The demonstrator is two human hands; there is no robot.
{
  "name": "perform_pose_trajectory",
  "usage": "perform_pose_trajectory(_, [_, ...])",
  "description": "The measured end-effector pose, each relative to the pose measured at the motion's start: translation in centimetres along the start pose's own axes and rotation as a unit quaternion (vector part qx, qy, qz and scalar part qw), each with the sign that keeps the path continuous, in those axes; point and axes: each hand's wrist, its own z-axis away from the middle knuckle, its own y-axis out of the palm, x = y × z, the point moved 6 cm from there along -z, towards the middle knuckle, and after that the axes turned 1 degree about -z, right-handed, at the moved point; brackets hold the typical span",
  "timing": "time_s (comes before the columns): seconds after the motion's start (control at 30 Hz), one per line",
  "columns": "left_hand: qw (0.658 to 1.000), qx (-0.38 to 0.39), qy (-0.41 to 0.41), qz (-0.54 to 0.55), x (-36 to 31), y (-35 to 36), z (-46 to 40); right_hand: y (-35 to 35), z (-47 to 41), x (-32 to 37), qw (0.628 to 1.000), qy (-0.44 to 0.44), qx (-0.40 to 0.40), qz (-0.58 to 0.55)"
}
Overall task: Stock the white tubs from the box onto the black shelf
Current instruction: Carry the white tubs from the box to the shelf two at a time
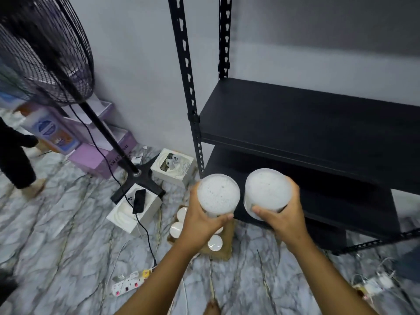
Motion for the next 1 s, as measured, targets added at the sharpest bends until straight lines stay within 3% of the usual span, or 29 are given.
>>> perform_pose_trajectory(0.27, [0.998,0.044,0.035,0.004,-4.5,6.7,-3.0,-8.0,-1.3,1.7,0.997,-0.010,-0.072,0.009])
perform_pose_trajectory(0.77, [0.995,0.051,0.085,0.021,-11.5,25.7,-2.7,-26.9,-2.6,3.0,0.998,-0.023,-0.063,0.020])
perform_pose_trajectory(1.0, [0.993,0.084,0.083,0.004,-12.4,31.5,-4.3,-33.1,-4.2,2.3,0.994,-0.020,-0.105,0.036])
